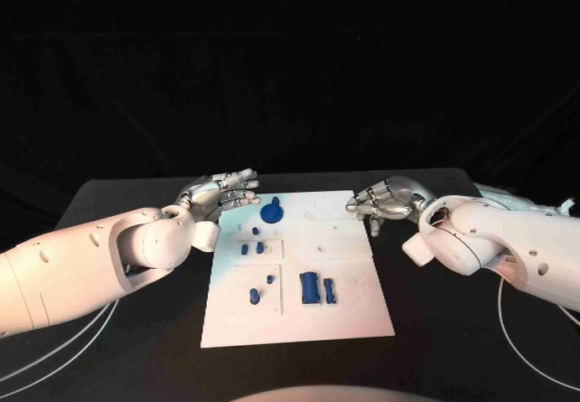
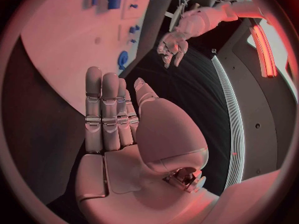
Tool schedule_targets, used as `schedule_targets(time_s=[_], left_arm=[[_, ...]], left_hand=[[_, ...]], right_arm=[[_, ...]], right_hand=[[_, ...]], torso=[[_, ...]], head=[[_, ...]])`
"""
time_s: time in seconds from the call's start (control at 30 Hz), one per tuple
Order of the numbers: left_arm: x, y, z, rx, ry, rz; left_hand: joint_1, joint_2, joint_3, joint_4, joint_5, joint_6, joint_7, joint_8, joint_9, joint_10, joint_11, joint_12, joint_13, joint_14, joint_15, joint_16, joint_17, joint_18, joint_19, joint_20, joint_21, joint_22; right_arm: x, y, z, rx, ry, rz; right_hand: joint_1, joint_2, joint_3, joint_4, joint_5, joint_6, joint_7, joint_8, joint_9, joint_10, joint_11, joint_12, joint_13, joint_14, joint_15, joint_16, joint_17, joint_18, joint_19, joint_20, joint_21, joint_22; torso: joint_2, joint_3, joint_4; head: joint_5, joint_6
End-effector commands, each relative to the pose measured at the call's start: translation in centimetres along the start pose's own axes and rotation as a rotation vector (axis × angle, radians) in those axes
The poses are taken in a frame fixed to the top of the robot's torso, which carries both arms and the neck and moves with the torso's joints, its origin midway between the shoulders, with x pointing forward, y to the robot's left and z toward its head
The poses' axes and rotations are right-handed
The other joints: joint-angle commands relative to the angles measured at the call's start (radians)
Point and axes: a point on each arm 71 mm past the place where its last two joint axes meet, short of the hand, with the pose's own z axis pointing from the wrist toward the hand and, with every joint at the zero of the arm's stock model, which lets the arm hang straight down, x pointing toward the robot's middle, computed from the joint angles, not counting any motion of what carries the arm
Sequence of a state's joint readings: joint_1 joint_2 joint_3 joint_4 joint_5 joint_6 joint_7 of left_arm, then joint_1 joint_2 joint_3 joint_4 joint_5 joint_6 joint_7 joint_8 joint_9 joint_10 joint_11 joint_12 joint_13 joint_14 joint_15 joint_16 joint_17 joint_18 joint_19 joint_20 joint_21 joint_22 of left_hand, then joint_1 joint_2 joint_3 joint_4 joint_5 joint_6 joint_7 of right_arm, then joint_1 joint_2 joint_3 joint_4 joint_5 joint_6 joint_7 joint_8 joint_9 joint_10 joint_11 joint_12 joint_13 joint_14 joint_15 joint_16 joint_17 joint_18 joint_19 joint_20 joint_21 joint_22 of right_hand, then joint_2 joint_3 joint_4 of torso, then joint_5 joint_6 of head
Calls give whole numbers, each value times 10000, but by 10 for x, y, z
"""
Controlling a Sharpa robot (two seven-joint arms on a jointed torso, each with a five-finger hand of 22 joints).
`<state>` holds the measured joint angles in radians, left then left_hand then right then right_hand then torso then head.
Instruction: Assemble the parts on the task board
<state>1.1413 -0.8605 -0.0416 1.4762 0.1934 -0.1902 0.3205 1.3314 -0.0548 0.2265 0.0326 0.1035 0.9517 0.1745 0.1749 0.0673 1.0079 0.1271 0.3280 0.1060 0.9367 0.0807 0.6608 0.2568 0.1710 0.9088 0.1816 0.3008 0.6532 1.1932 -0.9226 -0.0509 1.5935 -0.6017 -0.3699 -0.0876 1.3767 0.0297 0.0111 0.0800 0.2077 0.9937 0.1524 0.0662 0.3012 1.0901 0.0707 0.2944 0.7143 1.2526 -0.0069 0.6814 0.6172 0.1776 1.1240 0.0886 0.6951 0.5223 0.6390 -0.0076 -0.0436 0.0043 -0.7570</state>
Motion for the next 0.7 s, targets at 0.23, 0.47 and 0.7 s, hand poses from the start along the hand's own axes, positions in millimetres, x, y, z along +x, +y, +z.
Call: schedule_targets(time_s=[0.23, 0.47, 0.7], left_arm=[[-20, -1, 15, 1375, -1542, 359], [-21, 9, 27, 1519, -1986, 481], [-13, 13, 23, 1041, -1722, 654]], left_hand=[[380, -107, 174, -238, -34, 31, -152, -528, -22, -51, 440, -1352, -430, -520, 650, -3233, -1404, 147, -1676, 850, -1978, -1910], [331, -24, -74, -297, -32, 156, -183, -918, -16, -84, 549, -2060, -437, -412, 765, -4494, -1882, 131, -2036, 1032, -2346, -2819], [-5653, 548, -1025, -326, -1035, -4095, -868, -1749, -673, -4469, -236, -3280, -1060, -4347, 74, -5406, -2568, -623, -5123, -217, -3008, -4441]], right_arm=[[-18, 7, 40, -2029, -125, 4253], [-23, 0, 61, -2289, -322, 4689], [-16, -3, 55, -1629, -965, 3949]], right_hand=[[716, -302, 1017, -311, -394, -654, 299, -55, -871, -569, 751, -2255, -3609, -2441, 1156, -4624, -2837, -121, -1815, 1044, -3831, -2515], [376, -300, 1259, -576, -377, -505, 274, -36, -1578, -437, 838, -2280, -5470, -1884, 1283, -5778, -4356, 83, -1211, 1360, -5128, -3582], [-5833, -297, 679, -800, -1120, -4655, -515, -662, -2202, -5042, 167, -2944, -6189, -6569, 69, -6814, -5141, -698, -5623, 378, -5922, -4294]], torso=[[-530, -67, -62], [-706, -50, 10], [-775, 6, 215]], head=[[-61, 872], [-71, 1269], [-64, 1343]])
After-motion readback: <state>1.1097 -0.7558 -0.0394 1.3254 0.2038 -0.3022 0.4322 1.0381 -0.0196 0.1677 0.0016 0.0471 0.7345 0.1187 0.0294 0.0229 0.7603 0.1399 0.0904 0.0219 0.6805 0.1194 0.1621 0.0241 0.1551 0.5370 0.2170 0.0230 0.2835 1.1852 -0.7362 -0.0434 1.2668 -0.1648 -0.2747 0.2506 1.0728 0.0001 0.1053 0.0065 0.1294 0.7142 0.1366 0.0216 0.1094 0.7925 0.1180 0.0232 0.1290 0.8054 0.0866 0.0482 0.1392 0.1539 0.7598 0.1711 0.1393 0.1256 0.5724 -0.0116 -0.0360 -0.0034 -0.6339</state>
